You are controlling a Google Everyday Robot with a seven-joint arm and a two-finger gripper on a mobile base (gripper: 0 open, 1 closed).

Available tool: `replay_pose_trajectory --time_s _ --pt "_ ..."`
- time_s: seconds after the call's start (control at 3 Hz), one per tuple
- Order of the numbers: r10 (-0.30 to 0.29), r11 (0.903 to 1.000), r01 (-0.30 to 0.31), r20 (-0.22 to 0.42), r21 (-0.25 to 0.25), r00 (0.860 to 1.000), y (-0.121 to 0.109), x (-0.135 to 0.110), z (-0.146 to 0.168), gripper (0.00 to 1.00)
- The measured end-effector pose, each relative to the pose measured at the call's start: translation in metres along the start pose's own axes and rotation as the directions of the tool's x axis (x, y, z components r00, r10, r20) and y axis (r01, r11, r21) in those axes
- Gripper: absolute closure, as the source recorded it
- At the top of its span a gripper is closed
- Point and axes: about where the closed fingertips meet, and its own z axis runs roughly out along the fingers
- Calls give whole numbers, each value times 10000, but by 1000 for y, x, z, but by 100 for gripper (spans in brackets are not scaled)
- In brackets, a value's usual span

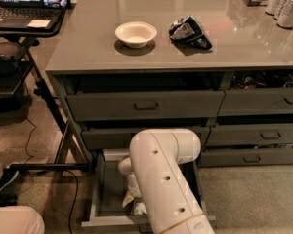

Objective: Pick green jalapeno chip bag from bottom drawer and place on counter

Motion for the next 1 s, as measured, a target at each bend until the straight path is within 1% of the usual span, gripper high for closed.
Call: replay_pose_trajectory --time_s 0.33,0.67,1.0 --pt "103 9993 -107 -125 -351 9999 8 -2 2 0" --pt "-412 9990 399 -567 -224 9975 21 1 3 0" --pt "-1230 9920 1256 -1203 143 9851 31 6 4 0"
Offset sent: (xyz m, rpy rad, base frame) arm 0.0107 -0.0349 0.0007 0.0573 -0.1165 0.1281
